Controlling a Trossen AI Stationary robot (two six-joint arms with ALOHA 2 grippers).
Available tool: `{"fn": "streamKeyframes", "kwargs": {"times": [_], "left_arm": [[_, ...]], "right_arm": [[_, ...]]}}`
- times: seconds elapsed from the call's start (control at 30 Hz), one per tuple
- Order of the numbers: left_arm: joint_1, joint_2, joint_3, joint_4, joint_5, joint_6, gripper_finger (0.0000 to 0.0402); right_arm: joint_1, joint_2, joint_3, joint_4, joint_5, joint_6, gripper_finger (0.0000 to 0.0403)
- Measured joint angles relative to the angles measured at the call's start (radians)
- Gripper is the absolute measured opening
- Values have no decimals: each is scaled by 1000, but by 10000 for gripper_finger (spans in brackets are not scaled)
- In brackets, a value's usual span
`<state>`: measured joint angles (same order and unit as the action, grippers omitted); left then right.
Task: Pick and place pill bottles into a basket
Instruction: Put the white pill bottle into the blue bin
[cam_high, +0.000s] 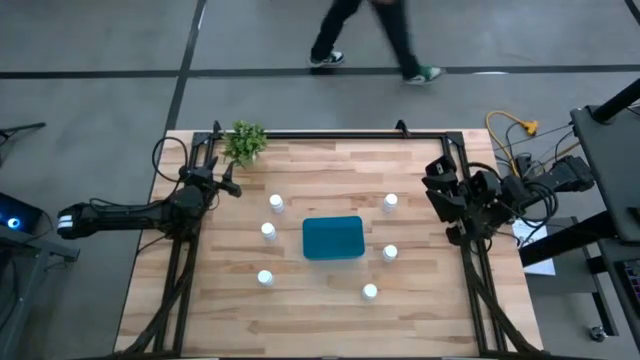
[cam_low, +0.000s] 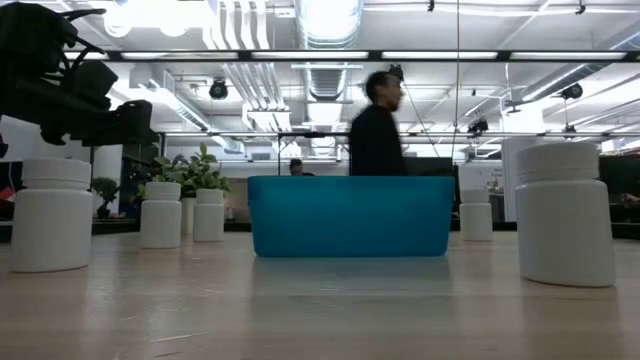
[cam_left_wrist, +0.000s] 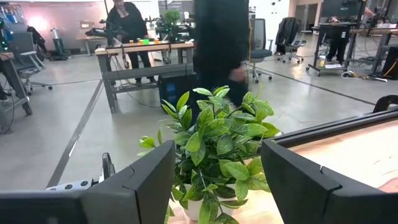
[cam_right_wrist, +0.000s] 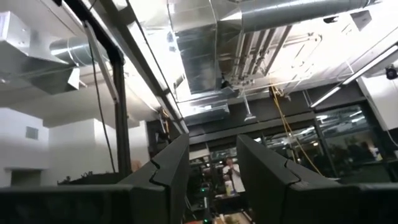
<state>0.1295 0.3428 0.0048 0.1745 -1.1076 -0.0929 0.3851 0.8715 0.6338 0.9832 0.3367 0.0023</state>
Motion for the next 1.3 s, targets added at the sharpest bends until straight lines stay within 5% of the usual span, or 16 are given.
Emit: {"fn": "streamKeyframes", "kwargs": {"times": [0.23,0.4,0.57,0.83,0.93,1.3], "left_arm": [[0,0,0,0,0,-5,222],[0,0,0,1,49,-5,222],[0,0,0,1,284,4,222],[0,-2,0,88,869,143,222],[0,0,0,177,1005,113,222],[0,2,0,287,1062,99,222]], "right_arm": [[0,10,29,0,16,-16,128],[-3,51,85,-2,218,-63,128],[-37,95,118,-10,247,-130,128],[-79,96,127,-116,277,-16,128],[-88,92,126,-176,288,29,128],[-87,69,142,-330,318,63,128]]}}
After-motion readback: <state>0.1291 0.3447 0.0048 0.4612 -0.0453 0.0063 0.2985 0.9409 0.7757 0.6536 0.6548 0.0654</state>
